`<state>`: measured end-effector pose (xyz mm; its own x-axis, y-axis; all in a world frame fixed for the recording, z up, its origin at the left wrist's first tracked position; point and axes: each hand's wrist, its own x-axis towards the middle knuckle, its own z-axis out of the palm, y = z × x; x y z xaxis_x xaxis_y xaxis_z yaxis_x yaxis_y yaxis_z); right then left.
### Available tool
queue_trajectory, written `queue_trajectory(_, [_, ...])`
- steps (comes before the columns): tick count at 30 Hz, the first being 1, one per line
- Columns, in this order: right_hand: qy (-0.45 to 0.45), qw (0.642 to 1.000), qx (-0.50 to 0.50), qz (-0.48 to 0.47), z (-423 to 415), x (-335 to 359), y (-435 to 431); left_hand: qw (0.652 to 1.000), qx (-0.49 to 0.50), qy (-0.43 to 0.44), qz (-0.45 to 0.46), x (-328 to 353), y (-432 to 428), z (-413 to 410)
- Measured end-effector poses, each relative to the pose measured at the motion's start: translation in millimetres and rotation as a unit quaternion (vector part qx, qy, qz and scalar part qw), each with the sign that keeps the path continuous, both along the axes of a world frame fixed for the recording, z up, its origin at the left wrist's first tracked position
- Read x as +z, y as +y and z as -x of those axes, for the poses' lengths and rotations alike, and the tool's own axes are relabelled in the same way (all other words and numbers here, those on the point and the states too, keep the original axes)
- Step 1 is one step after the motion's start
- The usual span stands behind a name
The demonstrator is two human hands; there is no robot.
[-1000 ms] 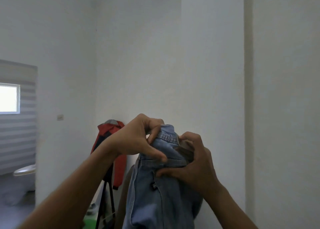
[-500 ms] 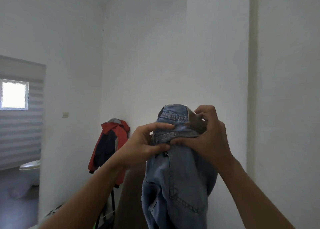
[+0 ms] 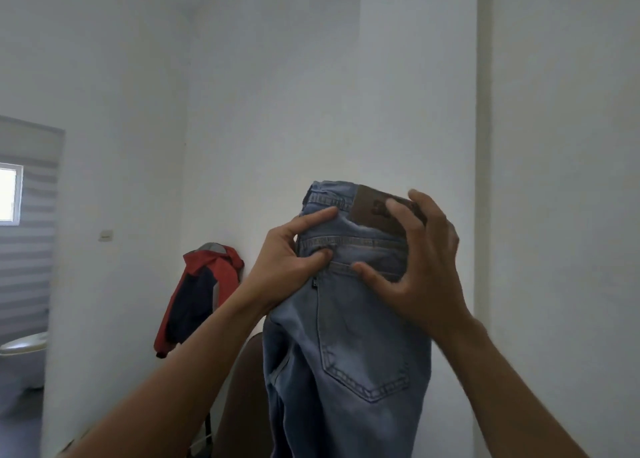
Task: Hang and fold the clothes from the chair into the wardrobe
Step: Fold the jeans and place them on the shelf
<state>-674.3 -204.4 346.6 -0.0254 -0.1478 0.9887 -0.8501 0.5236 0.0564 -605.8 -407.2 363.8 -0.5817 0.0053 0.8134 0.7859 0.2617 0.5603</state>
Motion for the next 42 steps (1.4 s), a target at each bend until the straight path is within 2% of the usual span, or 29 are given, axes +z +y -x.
queue_trajectory(2, [-0.027, 0.994, 0.075, 0.079, -10, -28, -10, 1.0, 0.005, 0.021, 0.016, 11, -5, -1])
queue_trajectory(5, [-0.175, 0.947, 0.212, 0.163, -19, -66, -20, 0.998, 0.007, 0.042, 0.036, 30, -14, -6])
queue_trajectory(8, [-0.319, 0.876, 0.319, 0.171, -19, -83, -27, 0.998, 0.004, 0.055, 0.041, 43, -22, -9])
queue_trajectory(11, [-0.431, 0.757, 0.471, 0.138, -20, -79, -30, 0.997, -0.005, 0.059, 0.043, 49, -32, -11])
queue_trajectory(12, [-0.456, 0.73, 0.496, 0.119, -21, -75, -31, 0.997, -0.007, 0.058, 0.044, 50, -35, -12])
queue_trajectory(13, [-0.47, 0.718, 0.502, 0.101, -22, -72, -31, 0.997, -0.009, 0.057, 0.046, 51, -39, -13])
queue_trajectory(16, [-0.469, 0.732, 0.486, 0.093, -22, -64, -31, 0.998, -0.025, 0.044, 0.039, 53, -53, -15])
queue_trajectory(20, [-0.434, 0.78, 0.437, 0.105, -28, -58, -38, 0.989, -0.138, -0.036, -0.028, 57, -74, -19])
queue_trajectory(22, [-0.416, 0.805, 0.41, 0.107, -32, -56, -48, 0.984, -0.161, -0.055, -0.044, 59, -83, -18])
queue_trajectory(25, [-0.393, 0.817, 0.406, 0.116, -36, -52, -66, 0.996, -0.084, -0.028, -0.01, 64, -92, -11])
queue_trajectory(27, [-0.392, 0.802, 0.427, 0.141, -37, -47, -78, 0.996, 0.071, 0.027, 0.048, 69, -99, -7])
queue_trajectory(29, [-0.403, 0.779, 0.451, 0.166, -37, -41, -89, 0.966, 0.227, 0.103, 0.072, 66, -104, -8])
queue_trajectory(31, [-0.421, 0.746, 0.478, 0.194, -37, -35, -99, 0.945, 0.28, 0.159, 0.053, 46, -106, -15])
queue_trajectory(33, [-0.433, 0.7, 0.522, 0.224, -35, -28, -107, 0.956, 0.261, 0.13, 0.034, 8, -104, -27])
queue_trajectory(35, [-0.445, 0.662, 0.549, 0.25, -31, -21, -114, 0.972, 0.23, 0.035, 0.02, -32, -103, -37])
queue_trajectory(37, [-0.462, 0.631, 0.56, 0.274, -27, -14, -119, 0.985, 0.156, -0.076, -0.021, -68, -107, -35])
queue_trajectory(40, [-0.481, 0.595, 0.577, 0.284, -25, -7, -126, 0.971, -0.006, -0.227, -0.078, -95, -113, -25])
queue_trajectory(42, [-0.497, 0.587, 0.569, 0.292, -25, -7, -128, 0.96, -0.074, -0.253, -0.093, -106, -113, -20])
